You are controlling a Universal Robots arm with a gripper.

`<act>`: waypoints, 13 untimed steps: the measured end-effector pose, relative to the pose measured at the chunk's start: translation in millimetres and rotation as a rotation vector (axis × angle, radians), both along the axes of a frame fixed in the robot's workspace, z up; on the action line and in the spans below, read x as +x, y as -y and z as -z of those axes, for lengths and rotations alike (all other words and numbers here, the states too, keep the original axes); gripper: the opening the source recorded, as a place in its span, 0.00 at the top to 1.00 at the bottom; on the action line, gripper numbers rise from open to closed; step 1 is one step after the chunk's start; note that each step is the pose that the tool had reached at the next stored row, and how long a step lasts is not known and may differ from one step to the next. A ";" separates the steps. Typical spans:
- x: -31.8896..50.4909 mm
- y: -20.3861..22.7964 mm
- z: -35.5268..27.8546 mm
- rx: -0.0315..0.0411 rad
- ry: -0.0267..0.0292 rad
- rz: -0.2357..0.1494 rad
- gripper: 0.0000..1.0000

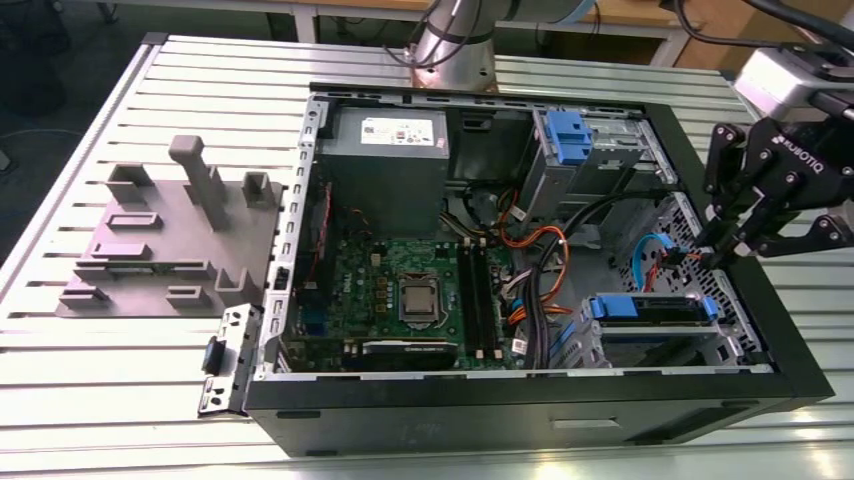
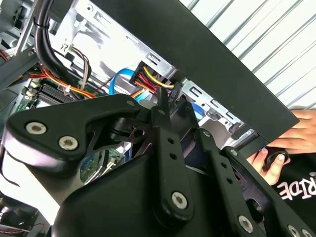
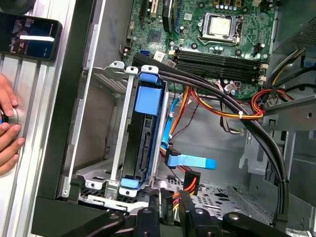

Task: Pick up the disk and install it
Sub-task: 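Insert the first disk wire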

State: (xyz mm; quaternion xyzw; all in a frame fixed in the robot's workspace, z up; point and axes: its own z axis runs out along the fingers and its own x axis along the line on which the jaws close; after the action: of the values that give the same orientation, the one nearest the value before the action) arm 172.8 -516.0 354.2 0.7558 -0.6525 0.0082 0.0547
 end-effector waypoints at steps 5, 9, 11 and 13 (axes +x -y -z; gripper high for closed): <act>0.9 -0.7 3.2 -0.0105 -0.0021 0.000 0.70; 1.1 -0.7 4.6 -0.0195 -0.0021 0.000 0.78; 1.2 -0.7 5.0 -0.0246 -0.0021 0.000 0.84; 1.2 -0.7 5.0 -0.0273 -0.0020 0.000 0.84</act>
State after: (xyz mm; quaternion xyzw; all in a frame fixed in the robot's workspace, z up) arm 174.0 -515.3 349.2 0.7550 -0.6523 0.0163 0.0656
